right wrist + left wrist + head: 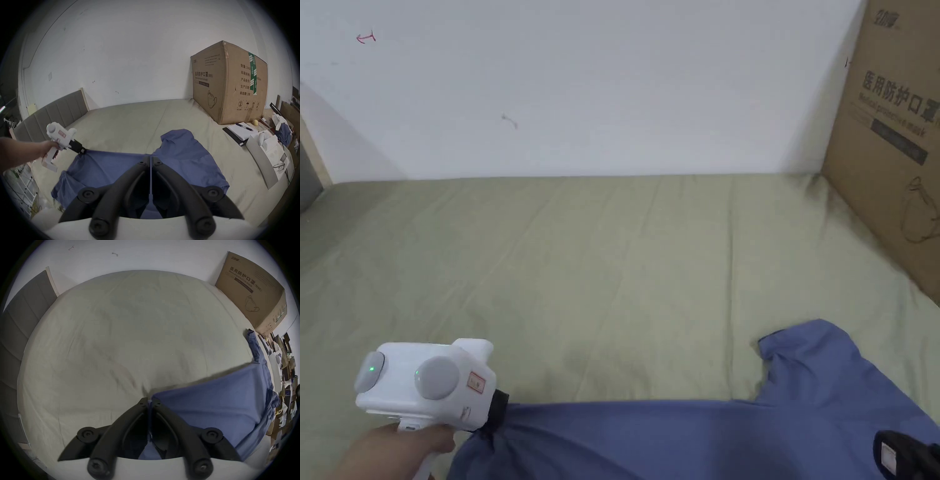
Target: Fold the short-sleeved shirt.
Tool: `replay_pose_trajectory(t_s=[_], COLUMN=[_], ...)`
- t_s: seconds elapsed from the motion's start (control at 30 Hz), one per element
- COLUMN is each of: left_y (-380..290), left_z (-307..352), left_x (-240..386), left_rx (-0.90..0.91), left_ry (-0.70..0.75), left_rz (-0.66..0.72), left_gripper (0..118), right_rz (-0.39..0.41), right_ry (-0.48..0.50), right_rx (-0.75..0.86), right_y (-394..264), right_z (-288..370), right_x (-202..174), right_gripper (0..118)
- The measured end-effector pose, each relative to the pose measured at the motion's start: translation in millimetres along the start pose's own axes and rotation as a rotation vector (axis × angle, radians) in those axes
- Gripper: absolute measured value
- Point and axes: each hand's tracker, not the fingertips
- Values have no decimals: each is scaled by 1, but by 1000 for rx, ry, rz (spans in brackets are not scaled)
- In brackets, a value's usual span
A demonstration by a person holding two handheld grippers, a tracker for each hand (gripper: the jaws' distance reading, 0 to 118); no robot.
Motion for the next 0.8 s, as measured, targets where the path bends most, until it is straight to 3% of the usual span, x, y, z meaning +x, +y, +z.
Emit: replay_pose_trajectory(t_s=[0.17,0.23,0.33,0.37,0.43,0.47,0.5,0.53,0.63,0.73,0.77,0.8], left_y=[-6,-12,-19,-22,-27,-29,-30,-30,-31,-36,-37,-37], left_z=[37,46,57,59,64,67,68,70,70,67,66,63], left_x=[5,11,13,13,14,14,13,13,12,13,14,15], left_rx=[203,203,211,203,210,217,225,232,233,249,261,257], left_ry=[21,10,9,-11,-30,-37,-50,-59,-73,-55,-41,-34], left_rz=[-73,-84,-101,-90,-75,-70,-61,-54,-44,-52,-59,-68], left_gripper=[1,1,1,1,1,1,1,1,1,1,1,1], right_rz=[-179,-237,-181,-124,-50,-63,-103,-146,-251,-228,-215,-215], right_ry=[21,8,-33,-32,-125,-173,-183,-175,-195,-270,-295,-281], right_rx=[89,-69,-461,-576,-606,-606,-645,-664,-635,-693,-696,-706], right_y=[65,91,108,105,94,89,85,77,68,55,52,50], right_z=[-25,-70,-159,-188,-221,-237,-252,-263,-290,-308,-311,-312], right_x=[47,76,112,120,129,135,142,150,165,176,178,177], right_gripper=[3,3,4,4,9,41,88,116,103,102,95,77])
